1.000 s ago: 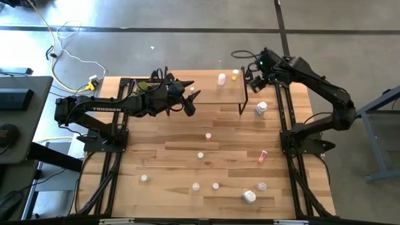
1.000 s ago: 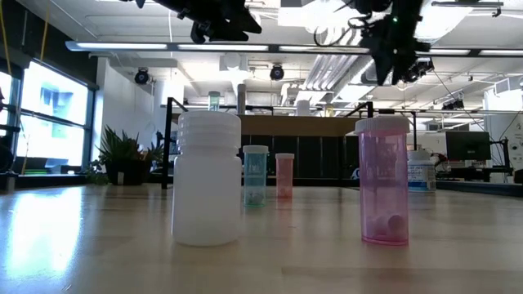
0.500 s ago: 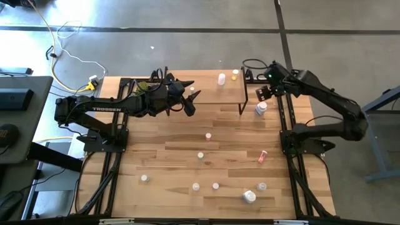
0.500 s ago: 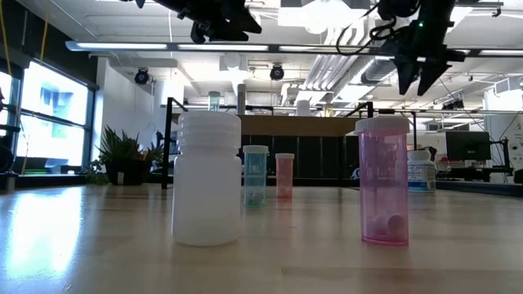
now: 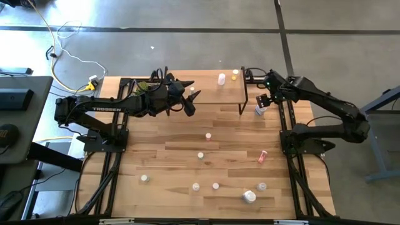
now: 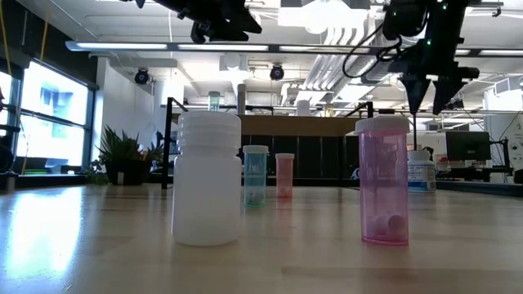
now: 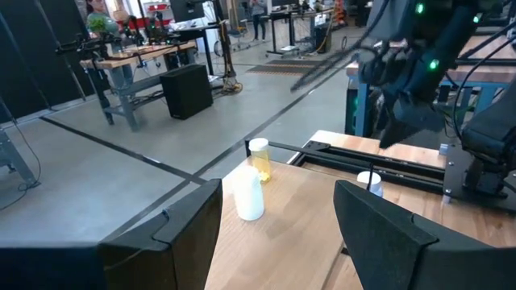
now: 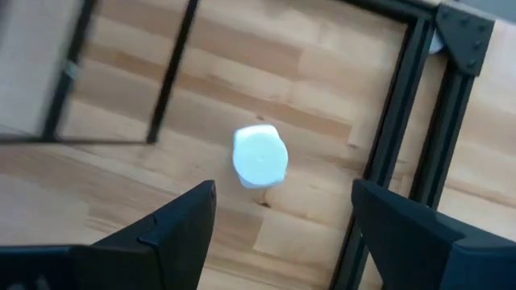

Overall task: Pick and place medicine bottles onto shelf by color
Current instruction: Put the top white blue pill bottle on the shelf

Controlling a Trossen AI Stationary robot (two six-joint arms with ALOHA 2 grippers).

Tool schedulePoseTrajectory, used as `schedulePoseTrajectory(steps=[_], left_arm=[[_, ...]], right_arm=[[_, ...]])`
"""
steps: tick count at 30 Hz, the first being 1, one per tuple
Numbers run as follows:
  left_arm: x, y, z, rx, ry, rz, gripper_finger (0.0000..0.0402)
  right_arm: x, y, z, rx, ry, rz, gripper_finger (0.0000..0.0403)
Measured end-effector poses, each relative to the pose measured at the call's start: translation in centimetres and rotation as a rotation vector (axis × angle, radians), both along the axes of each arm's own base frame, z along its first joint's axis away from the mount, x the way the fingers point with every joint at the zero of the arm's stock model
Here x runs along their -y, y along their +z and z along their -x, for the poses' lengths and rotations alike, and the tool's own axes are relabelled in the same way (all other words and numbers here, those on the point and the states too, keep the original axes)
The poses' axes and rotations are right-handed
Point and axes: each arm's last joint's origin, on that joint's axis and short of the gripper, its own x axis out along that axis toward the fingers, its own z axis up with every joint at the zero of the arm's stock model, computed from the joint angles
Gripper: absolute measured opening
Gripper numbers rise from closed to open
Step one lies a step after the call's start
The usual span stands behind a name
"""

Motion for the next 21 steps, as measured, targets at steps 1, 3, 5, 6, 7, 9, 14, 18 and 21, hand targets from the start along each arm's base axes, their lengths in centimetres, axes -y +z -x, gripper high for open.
schedulePoseTrajectory(steps=[1, 3, 5, 6, 7, 9, 14, 18, 21], left_arm=[[0.0, 0.0, 0.0, 0.0, -0.002, 0.0, 0.0229], [0.0, 0.0, 0.0, 0.0, -0.009, 0.001, 0.0229], [0.0, 0.0, 0.0, 0.0, -0.01, 0.001, 0.0229], [0.0, 0.0, 0.0, 0.0, -0.01, 0.001, 0.0229], [0.0, 0.0, 0.0, 0.0, -0.01, 0.001, 0.0229], [0.0, 0.0, 0.0, 0.0, -0.01, 0.001, 0.0229], [0.0, 0.0, 0.0, 0.0, -0.01, 0.001, 0.0229], [0.0, 0.0, 0.0, 0.0, -0.01, 0.001, 0.0229], [0.0, 0.0, 0.0, 0.0, -0.01, 0.001, 0.0229]], right_arm=[[0.0, -0.4, 0.0, -0.004, 0.0, -0.007, 0.0283], [0.0, -1.2, -0.1, 0.004, 0.004, -0.025, 0.0284], [0.0, -1.9, -0.2, 0.016, 0.007, -0.026, 0.0284], [0.1, -2.2, -0.3, 0.027, 0.007, -0.022, 0.0284], [0.1, -2.5, -0.4, 0.032, 0.007, -0.021, 0.0284], [0.2, -3.1, -0.4, 0.035, 0.007, -0.018, 0.0284], [0.3, -4.4, -0.5, 0.051, 0.002, -0.013, 0.0284], [0.4, -5.1, -0.6, 0.053, 0.027, 0.001, 0.0284], [0.4, -5.8, -0.7, 0.052, 0.055, 0.013, 0.0284]])
